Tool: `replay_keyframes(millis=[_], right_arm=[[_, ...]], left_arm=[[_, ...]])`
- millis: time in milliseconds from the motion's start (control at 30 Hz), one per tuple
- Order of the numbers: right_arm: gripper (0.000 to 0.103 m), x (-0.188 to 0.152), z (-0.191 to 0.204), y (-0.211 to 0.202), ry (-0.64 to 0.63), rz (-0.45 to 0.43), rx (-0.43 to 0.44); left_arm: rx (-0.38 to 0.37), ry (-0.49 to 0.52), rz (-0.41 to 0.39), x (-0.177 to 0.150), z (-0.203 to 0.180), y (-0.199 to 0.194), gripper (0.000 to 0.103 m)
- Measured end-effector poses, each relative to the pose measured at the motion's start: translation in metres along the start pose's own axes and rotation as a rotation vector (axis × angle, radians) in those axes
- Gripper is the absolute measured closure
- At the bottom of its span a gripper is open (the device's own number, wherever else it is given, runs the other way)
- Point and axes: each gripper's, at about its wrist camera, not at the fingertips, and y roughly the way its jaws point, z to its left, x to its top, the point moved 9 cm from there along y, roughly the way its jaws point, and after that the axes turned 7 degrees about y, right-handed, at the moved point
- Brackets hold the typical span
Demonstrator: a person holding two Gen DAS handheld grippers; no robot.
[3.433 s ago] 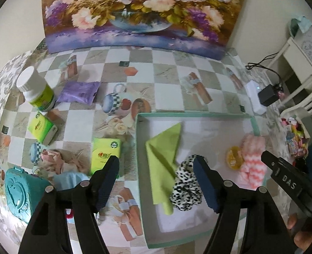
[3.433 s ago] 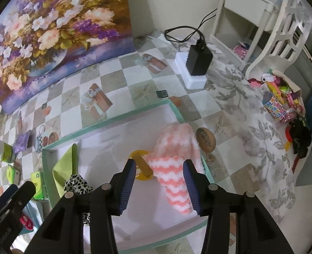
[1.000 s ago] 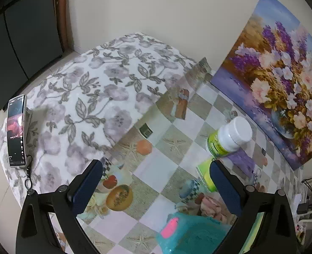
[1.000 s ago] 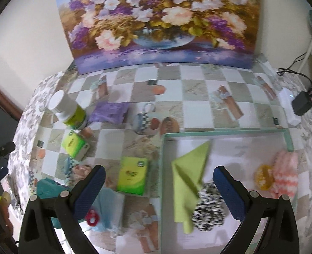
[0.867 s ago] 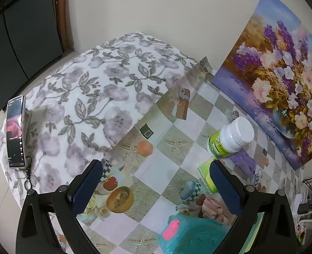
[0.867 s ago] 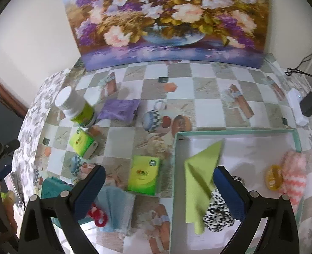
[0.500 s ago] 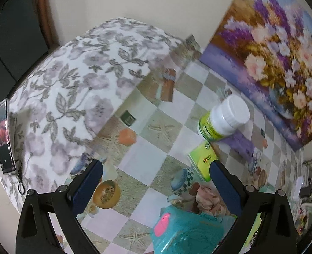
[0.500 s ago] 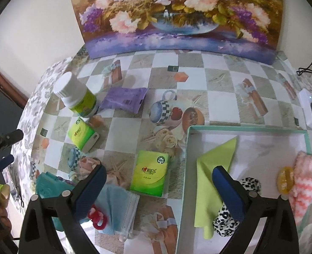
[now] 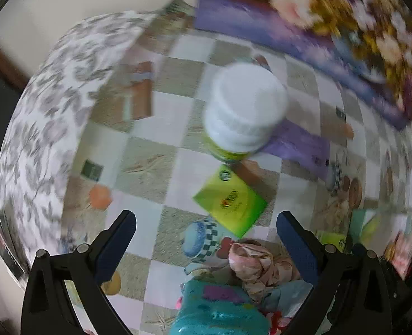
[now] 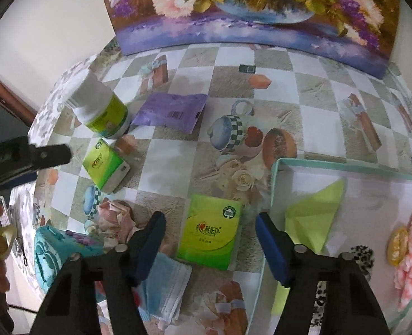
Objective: Organize soft objects
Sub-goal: 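Close the left tool on a green tissue packet while the right tool grips another green tissue packet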
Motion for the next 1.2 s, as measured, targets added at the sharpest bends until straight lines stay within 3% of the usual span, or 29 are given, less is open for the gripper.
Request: replay_keyframes(millis=[67,400,467,800,1200], right_arm=[[0.041,0.0,-0.002,0.004,0.001,0.012,-0.006],[0.045,0.003,-0.003,0.017,0.006,0.05,0.009],[0.045,0.003,-0.002,0.019,0.004,0.055,0.004],[0.048,0.0,0.001,0.031,-0.016,0.079,-0.019],[0.049,-0.005,0.006,0.037,-0.031,0.084,-0.026]], left_arm=[[0.0,0.027,0.024,0.003,-0.005,0.007,0.003],[0.091,0.182,0.14,0.008,-0.016,0.043,0.003],[0.1,0.202,0.153,0.009,-0.017,0.047,0.008],[0.085,0.271,0.16,0.015,-0.036,0.05,0.029],[0.091,0.264,0.162,0.017,-0.04,0.06,0.031]])
